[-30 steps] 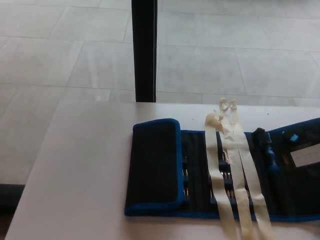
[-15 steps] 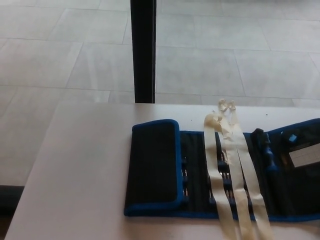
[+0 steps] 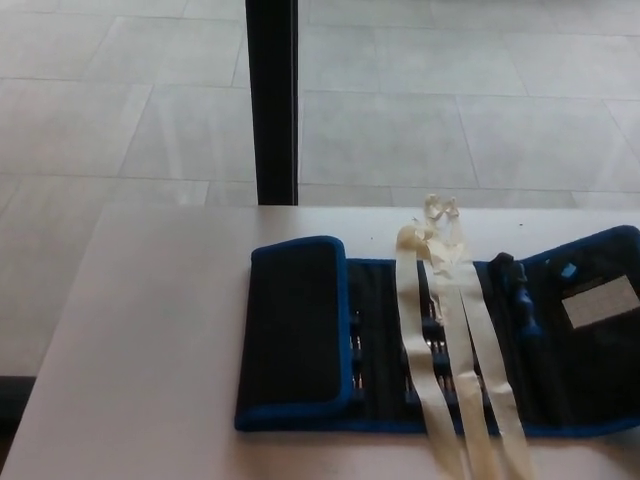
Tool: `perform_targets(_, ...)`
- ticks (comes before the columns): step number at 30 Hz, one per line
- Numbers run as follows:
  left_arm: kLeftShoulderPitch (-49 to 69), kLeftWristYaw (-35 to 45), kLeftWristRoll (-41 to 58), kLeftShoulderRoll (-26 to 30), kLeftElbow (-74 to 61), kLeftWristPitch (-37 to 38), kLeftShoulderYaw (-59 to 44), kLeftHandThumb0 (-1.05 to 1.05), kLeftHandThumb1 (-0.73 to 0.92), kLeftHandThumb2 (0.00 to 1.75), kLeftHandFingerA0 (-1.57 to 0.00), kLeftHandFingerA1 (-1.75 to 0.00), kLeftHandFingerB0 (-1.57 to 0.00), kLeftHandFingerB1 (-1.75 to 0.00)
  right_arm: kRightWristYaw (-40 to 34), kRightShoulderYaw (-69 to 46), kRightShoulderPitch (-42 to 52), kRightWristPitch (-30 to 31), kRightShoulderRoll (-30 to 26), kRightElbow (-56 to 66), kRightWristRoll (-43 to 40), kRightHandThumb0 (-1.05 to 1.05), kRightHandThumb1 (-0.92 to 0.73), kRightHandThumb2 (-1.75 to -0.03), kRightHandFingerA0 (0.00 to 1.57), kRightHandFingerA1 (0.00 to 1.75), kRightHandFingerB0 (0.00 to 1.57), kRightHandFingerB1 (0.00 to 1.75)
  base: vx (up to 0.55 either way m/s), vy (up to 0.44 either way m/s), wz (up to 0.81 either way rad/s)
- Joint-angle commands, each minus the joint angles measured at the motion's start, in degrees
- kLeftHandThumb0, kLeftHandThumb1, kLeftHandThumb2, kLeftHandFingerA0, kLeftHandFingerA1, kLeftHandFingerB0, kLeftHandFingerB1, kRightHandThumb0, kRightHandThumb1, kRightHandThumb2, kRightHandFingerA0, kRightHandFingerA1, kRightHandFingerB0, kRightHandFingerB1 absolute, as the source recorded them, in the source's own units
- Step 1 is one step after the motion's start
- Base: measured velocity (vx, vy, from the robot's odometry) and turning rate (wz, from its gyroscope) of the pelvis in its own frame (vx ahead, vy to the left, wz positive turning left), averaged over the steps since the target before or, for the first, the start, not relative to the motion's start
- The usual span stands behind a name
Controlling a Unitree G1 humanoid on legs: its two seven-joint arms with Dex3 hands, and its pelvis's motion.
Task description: The robot uses its right hand to lift an edge of the toolkit kept in middle of the desk and make one fold in it
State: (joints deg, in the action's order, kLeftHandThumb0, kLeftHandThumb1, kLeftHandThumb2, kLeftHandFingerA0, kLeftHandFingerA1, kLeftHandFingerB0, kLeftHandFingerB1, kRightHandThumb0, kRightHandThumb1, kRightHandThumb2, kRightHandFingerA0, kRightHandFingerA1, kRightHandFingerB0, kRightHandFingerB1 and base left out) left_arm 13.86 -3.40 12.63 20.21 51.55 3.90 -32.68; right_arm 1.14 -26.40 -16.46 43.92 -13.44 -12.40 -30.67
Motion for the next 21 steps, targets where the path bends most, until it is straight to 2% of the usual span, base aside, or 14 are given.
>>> perform_targets(1,0.3,0.5,1.0,1.7,0.5,1.2,-0.8,-0.66,0.59,0.58,-0.53,-0.75,-0.57,-0.58,-1.9,1.2,0.7,11.8,5.1,11.8,-7.2,-0.65,-0.85,-0.65,0.40,0.50,0.36,0.46,0.00,0.000,0.00)
perform_targets(2,0.2,0.5,0.7,2.1,0.9,0.8,-0.6,-0.66,0.61,0.58,-0.52,-0.72,-0.52,-0.53,-1.3,2.1,1.4,12.0,5.3,14.7,-7.6,-0.67,-0.81,-0.66,0.39,0.50,0.32,0.45,0.00,0.000,0.00)
perform_targets(4,0.3,0.7,0.7,2.2,0.9,0.5,-0.6,-0.65,0.61,0.58,-0.52,-0.74,-0.52,-0.54,-1.1,2.2,2.1,12.3,5.8,17.1,-7.7,-0.67,-0.81,-0.66,0.38,0.50,0.32,0.45,0.00,0.000,0.00)
perform_targets(5,0.3,0.7,1.0,1.9,1.0,1.4,-0.9,-0.65,0.59,0.58,-0.54,-0.78,-0.56,-0.59,-1.0,3.0,2.6,11.8,6.0,18.9,-7.1,-0.68,-0.80,-0.66,0.39,0.51,0.33,0.46,0.00,0.000,0.00)
perform_targets(7,0.3,0.5,1.2,1.9,0.7,0.9,-1.0,-0.66,0.60,0.58,-0.53,-0.76,-0.56,-0.58,-0.8,5.1,3.9,10.9,6.1,22.9,-5.6,-0.65,-0.84,-0.65,0.44,0.49,0.39,0.45,0.00,0.000,0.04)
perform_targets(8,0.4,0.6,1.2,1.9,0.6,0.9,-1.1,-0.66,0.60,0.58,-0.52,-0.76,-0.57,-0.58,-0.6,6.5,4.6,10.0,5.8,24.7,-4.6,-0.68,-0.79,-0.69,0.43,0.50,0.36,0.46,0.00,0.000,0.09)
perform_targets(10,0.5,0.8,1.0,2.0,0.9,1.4,-1.0,-0.67,0.60,0.58,-0.52,-0.75,-0.56,-0.57,2.2,10.9,7.2,4.4,4.5,28.0,-0.9,-0.65,-0.83,-0.67,0.44,0.52,0.36,0.47,0.00,0.000,0.08)
perform_targets(11,0.5,0.8,1.0,2.0,0.9,1.4,-1.1,-0.67,0.60,0.58,-0.52,-0.75,-0.56,-0.57,2.0,11.0,7.3,4.3,4.5,28.1,-1.0,-0.65,-0.83,-0.67,0.44,0.52,0.36,0.47,0.00,0.000,0.15)
perform_targets(15,0.5,1.0,0.9,2.1,0.9,1.0,-0.9,-0.67,0.62,0.59,-0.53,-0.76,-0.57,-0.56,5.9,16.3,10.3,0.9,0.9,31.5,1.4,-0.63,-0.86,-0.65,0.38,0.51,0.31,0.46,0.00,0.000,0.09)
perform_targets(16,0.3,0.6,0.9,2.1,1.0,0.8,-0.9,-0.67,0.61,0.58,-0.53,-0.75,-0.56,-0.54,6.7,18.9,11.4,-0.8,-1.0,32.1,4.0,-0.64,-0.88,-0.66,0.41,0.49,0.34,0.45,0.00,0.000,0.00)
perform_targets(18,0.1,1.1,1.0,2.5,1.2,0.9,-1.0,-0.66,0.62,0.59,-0.52,-0.75,-0.57,-0.56,9.1,24.3,13.1,-4.8,-4.4,31.4,8.4,-0.68,-0.87,-0.66,0.40,0.49,0.34,0.45,0.00,0.000,0.00)
perform_targets(20,0.1,1.2,1.0,2.5,1.1,1.0,-1.0,-0.65,0.62,0.59,-0.52,-0.74,-0.55,-0.55,9.8,26.6,12.9,-6.4,-6.1,30.0,9.9,-0.71,-0.85,-0.66,0.37,0.51,0.30,0.46,0.00,0.000,0.00)
perform_targets(21,0.0,1.4,1.0,2.5,1.1,1.2,-1.0,-0.65,0.63,0.59,-0.51,-0.75,-0.56,-0.56,10.8,30.9,12.0,-8.9,-9.1,27.2,14.2,-0.72,-0.85,-0.67,0.37,0.52,0.31,0.47,0.00,0.000,0.00)
